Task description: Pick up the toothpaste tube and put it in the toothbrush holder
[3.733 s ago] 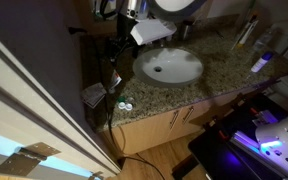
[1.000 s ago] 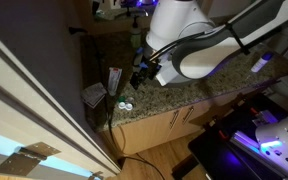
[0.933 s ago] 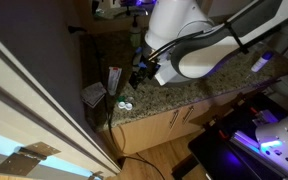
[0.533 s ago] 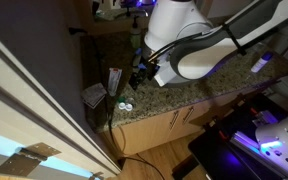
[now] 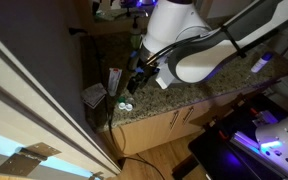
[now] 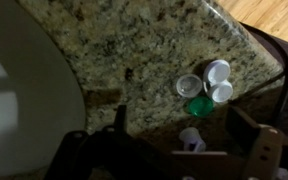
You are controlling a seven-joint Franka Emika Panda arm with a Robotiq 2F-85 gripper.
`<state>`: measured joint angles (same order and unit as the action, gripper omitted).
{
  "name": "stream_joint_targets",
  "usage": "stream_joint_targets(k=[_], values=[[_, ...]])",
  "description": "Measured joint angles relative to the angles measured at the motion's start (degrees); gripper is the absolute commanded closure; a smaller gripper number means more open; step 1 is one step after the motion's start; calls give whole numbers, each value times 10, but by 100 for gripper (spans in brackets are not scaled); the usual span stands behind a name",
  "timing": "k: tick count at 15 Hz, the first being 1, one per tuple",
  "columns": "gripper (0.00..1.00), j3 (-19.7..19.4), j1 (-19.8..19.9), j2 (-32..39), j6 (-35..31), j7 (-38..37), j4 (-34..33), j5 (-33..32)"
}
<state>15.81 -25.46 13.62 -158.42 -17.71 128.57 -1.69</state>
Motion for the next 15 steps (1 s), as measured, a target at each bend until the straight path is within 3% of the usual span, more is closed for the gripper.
stream_joint_targets(k=[5,9,12,15], values=[[0,19,23,-18,-57,114,-22,6],[0,20,28,-20,-55,125,-26,3],[0,22,31,6,-74,158,-34,5],[0,45,63,59,-123,238,-76,21]])
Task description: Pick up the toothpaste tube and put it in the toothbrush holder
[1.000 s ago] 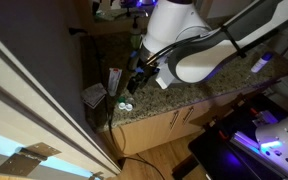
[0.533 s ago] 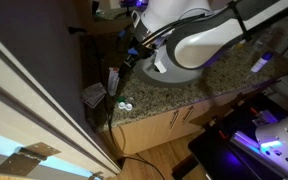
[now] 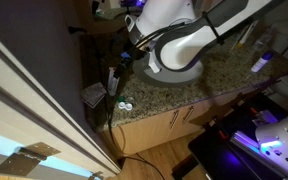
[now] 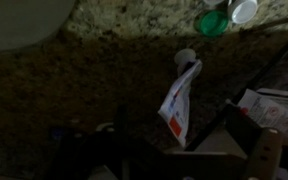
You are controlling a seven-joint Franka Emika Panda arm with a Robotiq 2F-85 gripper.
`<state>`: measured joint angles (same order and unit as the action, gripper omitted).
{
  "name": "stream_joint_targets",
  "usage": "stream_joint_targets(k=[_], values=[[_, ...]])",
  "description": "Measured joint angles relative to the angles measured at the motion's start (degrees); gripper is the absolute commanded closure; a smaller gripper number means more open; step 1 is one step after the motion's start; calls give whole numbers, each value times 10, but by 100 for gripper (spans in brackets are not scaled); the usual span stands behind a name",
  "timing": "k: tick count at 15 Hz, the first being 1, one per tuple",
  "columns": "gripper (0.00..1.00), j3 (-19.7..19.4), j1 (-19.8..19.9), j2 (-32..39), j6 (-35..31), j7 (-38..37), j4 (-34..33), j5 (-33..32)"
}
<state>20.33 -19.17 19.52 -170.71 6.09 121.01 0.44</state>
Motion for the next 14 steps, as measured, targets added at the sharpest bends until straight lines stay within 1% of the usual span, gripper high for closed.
stream_joint_targets(k=[2,3,7,8,10,11,13,14], values=[[0,27,28,38,-6,47,-42,6],[0,32,33,49,-5,51,-55,4],[0,34,33,50,-3,46,-54,3],[0,43,39,50,-1,49,-54,7],[0,75,63,49,2,63,-53,22],[0,83,70,49,5,64,-53,24],[0,88,76,48,6,64,-53,24],[25,87,75,49,5,63,-54,24]])
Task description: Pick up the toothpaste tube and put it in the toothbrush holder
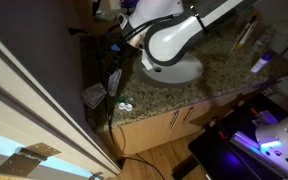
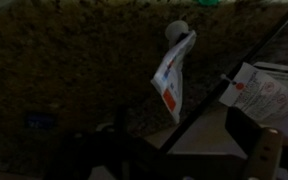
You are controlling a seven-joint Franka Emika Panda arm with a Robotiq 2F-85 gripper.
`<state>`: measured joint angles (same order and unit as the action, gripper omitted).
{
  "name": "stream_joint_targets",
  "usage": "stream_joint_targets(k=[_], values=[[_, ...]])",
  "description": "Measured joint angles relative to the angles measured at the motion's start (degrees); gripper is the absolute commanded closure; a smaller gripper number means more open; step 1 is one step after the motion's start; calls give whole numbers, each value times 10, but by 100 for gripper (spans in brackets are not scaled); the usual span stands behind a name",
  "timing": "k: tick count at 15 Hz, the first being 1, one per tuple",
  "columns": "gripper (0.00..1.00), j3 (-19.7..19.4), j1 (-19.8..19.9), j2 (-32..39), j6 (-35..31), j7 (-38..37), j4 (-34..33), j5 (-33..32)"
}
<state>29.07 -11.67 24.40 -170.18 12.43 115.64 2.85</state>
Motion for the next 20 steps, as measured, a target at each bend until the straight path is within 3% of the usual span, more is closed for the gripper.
stream_joint_targets(k=[2,11,17,20], values=[[33,-1,-2,2,1,0,1,-1],[97,-25,-29,17,-1,-5,18,-5],[100,-56,-55,13,-7,-36,18,-30],[99,-100,-83,0,-13,-73,18,-64]])
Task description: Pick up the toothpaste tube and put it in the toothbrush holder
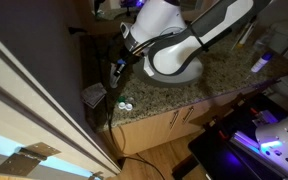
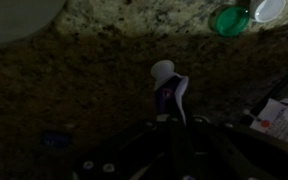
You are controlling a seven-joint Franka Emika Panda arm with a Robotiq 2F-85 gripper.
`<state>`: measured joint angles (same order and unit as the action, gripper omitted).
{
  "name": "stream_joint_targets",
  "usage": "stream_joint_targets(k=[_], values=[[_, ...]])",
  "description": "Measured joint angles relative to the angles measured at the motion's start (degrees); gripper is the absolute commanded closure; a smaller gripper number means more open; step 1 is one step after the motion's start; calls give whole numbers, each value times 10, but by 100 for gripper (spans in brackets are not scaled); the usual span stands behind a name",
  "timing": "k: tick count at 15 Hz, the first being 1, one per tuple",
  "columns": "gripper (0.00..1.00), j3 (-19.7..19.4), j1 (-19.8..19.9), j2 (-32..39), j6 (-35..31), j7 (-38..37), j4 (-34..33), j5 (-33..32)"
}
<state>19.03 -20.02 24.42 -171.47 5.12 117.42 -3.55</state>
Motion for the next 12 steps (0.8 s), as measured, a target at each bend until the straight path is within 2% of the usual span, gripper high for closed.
stream_joint_targets(k=[2,5,6,9,12], values=[[99,-32,-16,-33,0,-29,2,-20],[99,-57,-19,-121,17,-71,21,-25],[96,-71,-21,-156,28,-94,33,-36],[99,-111,-23,-246,47,-167,77,-86],[99,-115,-22,-264,51,-176,92,-92]])
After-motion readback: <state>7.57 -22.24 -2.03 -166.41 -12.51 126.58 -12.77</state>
